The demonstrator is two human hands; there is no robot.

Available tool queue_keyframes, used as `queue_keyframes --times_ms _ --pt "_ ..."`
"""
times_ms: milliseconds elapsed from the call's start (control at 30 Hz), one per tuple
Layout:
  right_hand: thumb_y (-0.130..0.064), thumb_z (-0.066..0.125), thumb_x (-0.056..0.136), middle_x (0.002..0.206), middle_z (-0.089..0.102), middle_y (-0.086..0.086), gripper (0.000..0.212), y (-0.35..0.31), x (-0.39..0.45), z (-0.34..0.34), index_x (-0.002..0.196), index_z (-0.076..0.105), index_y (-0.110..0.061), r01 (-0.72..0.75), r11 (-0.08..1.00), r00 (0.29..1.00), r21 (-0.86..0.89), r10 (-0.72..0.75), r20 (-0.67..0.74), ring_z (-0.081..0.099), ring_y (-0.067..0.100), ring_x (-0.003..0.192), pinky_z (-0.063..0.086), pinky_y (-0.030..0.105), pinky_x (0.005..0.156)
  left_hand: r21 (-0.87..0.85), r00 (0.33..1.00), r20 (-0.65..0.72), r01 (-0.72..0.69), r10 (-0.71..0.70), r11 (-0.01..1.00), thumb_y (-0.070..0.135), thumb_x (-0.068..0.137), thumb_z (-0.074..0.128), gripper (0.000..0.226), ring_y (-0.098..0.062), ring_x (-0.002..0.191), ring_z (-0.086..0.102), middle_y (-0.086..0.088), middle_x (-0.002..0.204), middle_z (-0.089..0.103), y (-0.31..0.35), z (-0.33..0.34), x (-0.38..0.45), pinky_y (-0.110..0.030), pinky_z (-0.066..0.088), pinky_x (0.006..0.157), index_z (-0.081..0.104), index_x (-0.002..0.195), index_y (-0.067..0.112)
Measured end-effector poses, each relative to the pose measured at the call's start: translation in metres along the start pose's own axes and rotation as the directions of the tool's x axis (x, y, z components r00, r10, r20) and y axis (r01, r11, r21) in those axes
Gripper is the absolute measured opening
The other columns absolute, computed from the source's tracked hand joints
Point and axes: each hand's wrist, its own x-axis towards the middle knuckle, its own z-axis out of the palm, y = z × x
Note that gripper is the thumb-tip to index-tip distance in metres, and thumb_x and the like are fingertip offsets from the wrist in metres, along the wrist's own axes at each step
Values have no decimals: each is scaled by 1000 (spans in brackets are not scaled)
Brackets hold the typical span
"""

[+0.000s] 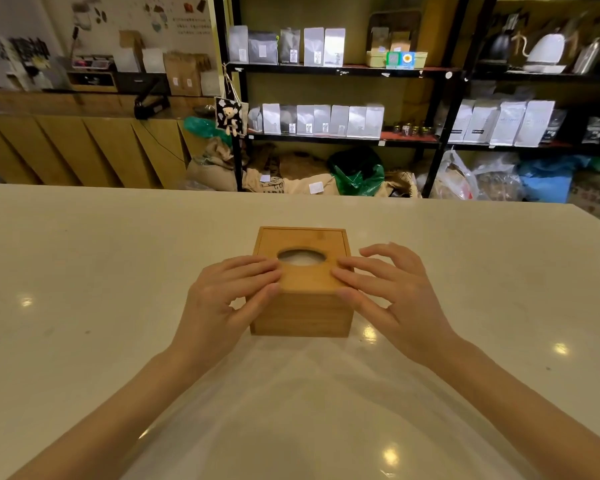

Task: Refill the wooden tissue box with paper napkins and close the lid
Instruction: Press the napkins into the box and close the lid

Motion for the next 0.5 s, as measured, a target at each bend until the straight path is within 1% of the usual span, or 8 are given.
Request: queue_keyframes --times_ms 100,167,233,267,300,333,400,500 --pt "-48 42 90 103 72 -8 43 0 5 -1 99 74 -21 -15 999 1000 34 15 -3 49 11 107 30 29 98 -26 1000 -1 8 -8 1000 45 82 56 39 -5 99 60 9 98 69 2 -3 7 -26 47 88 77 89 13" --pt "-48 46 88 98 73 -9 40 -1 15 -3 95 75 -22 -58 996 998 67 57 16 49 10 108 33 29 96 -19 999 8 48 -48 999 42 77 59 35 -3 99 58 11 100 68 4 -6 17 -25 48 86 77 92 15" --pt "-44 48 85 99 72 -8 35 -2 30 -5 95 74 -22 -99 992 994 76 95 55 46 8 109 35 30 94 -4 992 70 110 -109 994 50 74 55 45 4 105 51 17 111 61 4 -8 30 -14 43 89 72 104 21" --pt "-43 48 85 103 71 -7 35 -3 39 -6 96 74 -23 -112 992 990 63 106 88 44 9 110 35 31 94 7 984 117 133 -133 991 55 72 53 50 8 109 45 20 118 55 3 -8 36 -9 37 91 68 111 26" --pt "-42 49 85 108 69 -6 33 -4 49 -6 98 74 -24 -124 992 984 38 117 136 44 12 114 34 32 96 15 974 168 154 -155 988 59 70 52 55 10 113 40 24 123 49 2 -7 41 -9 31 94 63 117 31" --pt "-39 52 87 116 66 -6 29 -6 58 -5 100 73 -26 -131 991 971 2 128 200 42 15 119 32 34 99 15 960 217 175 -174 984 62 69 53 58 11 117 35 27 127 44 0 -6 45 -11 28 97 58 120 35" --pt "-35 56 88 130 57 -7 23 -6 74 -3 104 71 -30 -122 990 933 -72 139 331 33 16 128 25 34 105 12 923 318 224 -216 975 64 66 55 66 12 124 26 28 135 36 -6 -3 49 -16 22 103 52 126 38" --pt "-34 59 86 141 47 -8 22 -9 93 0 105 71 -32 -85 991 872 -107 126 473 24 15 135 21 35 110 49 855 441 281 -273 958 69 61 51 79 10 131 12 21 150 26 -13 2 50 -24 14 112 46 133 37"
